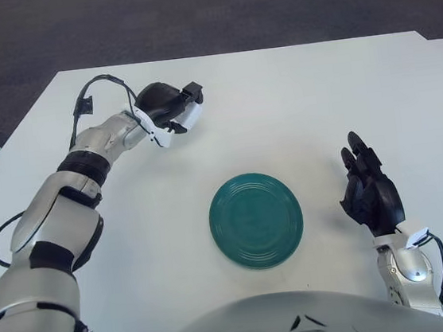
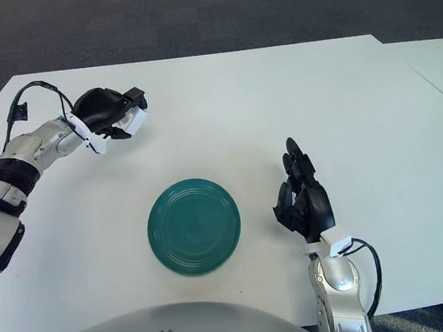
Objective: Put the charger into the plate.
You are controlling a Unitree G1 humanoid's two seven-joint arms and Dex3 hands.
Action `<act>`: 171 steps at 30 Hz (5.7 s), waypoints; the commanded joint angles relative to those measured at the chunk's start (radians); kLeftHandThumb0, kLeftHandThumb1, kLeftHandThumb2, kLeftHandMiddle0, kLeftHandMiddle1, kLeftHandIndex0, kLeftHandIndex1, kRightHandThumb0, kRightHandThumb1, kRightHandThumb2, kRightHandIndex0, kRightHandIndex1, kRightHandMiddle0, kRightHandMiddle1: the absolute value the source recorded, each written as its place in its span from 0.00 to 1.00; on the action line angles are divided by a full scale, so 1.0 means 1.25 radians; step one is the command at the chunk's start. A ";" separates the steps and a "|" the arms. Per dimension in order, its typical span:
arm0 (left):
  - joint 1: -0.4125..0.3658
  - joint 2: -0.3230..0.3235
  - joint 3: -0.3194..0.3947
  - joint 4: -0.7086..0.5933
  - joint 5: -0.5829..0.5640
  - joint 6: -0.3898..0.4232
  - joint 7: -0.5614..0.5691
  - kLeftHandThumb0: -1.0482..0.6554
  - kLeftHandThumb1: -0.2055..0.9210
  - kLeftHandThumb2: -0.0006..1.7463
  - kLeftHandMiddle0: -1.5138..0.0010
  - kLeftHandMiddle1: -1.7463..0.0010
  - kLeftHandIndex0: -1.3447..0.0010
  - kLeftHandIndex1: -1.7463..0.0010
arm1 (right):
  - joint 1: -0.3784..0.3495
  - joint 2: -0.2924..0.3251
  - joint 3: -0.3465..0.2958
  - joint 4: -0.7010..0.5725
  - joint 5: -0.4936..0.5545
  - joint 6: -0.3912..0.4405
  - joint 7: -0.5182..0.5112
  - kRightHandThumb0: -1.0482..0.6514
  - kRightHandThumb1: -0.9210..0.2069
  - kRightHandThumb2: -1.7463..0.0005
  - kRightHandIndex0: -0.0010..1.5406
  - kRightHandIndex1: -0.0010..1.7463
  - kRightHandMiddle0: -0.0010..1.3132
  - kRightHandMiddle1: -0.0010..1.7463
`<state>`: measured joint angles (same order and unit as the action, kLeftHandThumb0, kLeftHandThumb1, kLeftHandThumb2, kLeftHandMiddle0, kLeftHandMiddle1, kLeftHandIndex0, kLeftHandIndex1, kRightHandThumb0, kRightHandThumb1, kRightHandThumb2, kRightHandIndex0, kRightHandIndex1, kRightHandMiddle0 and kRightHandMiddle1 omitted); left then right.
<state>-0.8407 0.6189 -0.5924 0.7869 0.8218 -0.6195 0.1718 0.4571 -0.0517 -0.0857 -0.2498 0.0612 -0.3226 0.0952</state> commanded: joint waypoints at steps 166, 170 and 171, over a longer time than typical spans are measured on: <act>0.536 -0.070 0.126 -0.865 -0.383 0.372 -0.752 0.00 1.00 0.28 1.00 1.00 0.98 0.99 | 0.009 0.065 0.099 -0.164 -0.056 0.201 -0.087 0.05 0.00 0.36 0.00 0.00 0.00 0.01; 0.564 -0.081 0.168 -0.861 -0.420 0.411 -0.730 0.00 1.00 0.31 1.00 1.00 0.95 0.98 | 0.009 0.065 0.106 -0.155 -0.076 0.184 -0.095 0.04 0.00 0.36 0.00 0.00 0.00 0.01; 0.594 -0.108 0.201 -0.862 -0.455 0.445 -0.699 0.00 1.00 0.32 1.00 1.00 0.95 0.97 | 0.009 0.065 0.108 -0.152 -0.081 0.178 -0.097 0.04 0.00 0.36 0.00 0.00 0.00 0.01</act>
<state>-0.1580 0.5162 -0.4144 -0.3005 0.3159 -0.1333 -0.7616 0.4684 0.0302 0.0434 -0.4492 -0.0228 -0.0697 -0.0175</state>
